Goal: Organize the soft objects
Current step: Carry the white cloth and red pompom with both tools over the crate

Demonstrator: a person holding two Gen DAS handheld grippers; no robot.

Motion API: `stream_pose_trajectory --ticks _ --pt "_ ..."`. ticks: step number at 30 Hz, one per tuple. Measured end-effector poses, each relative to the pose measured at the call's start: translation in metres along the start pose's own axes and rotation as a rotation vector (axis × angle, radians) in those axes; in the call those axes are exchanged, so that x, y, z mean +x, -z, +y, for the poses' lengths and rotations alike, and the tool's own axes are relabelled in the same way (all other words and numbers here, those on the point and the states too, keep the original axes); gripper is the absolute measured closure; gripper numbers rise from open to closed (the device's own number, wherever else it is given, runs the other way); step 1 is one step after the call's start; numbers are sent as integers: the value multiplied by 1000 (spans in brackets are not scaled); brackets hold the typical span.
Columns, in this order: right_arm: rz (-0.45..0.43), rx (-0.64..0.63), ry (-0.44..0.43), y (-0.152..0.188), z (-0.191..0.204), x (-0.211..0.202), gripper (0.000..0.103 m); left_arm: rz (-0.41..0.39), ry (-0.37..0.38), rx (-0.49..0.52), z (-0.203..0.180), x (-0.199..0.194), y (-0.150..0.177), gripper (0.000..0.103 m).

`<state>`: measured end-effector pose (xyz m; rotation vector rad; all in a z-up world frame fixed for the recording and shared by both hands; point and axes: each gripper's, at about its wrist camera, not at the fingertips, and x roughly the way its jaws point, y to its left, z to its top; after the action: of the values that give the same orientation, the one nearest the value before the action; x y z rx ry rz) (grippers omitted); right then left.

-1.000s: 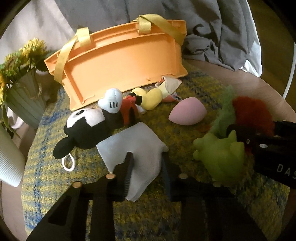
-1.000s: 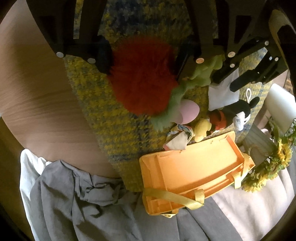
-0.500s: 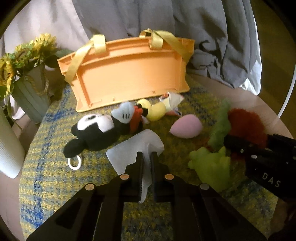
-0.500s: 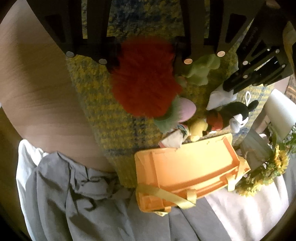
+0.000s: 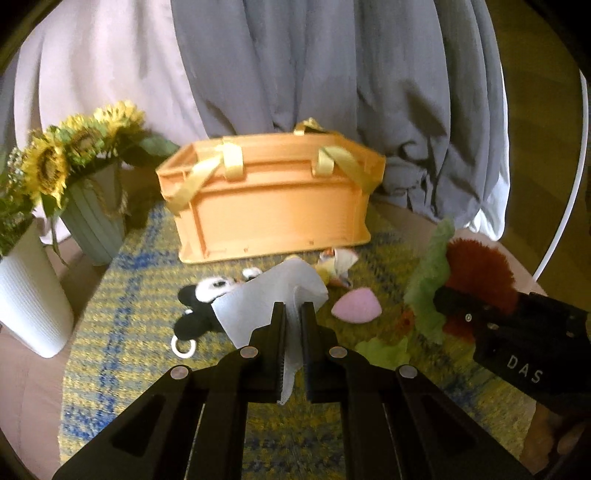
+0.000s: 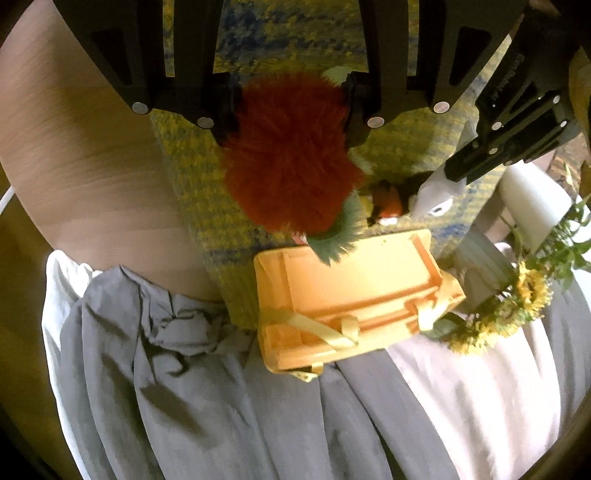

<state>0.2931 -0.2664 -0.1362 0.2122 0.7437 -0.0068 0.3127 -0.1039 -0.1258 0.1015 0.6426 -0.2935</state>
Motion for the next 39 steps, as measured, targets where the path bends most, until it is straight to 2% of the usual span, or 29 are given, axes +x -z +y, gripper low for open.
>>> stream_pose_trajectory --ticks 23,39 --pt "-203 -71 -72 -38 40 -63 62 -224 -39 -40 23 -80 -41 94" --pt "-316 -88 -110 -74 60 -79 62 -342 -64 -21 34 -99 -78 94"
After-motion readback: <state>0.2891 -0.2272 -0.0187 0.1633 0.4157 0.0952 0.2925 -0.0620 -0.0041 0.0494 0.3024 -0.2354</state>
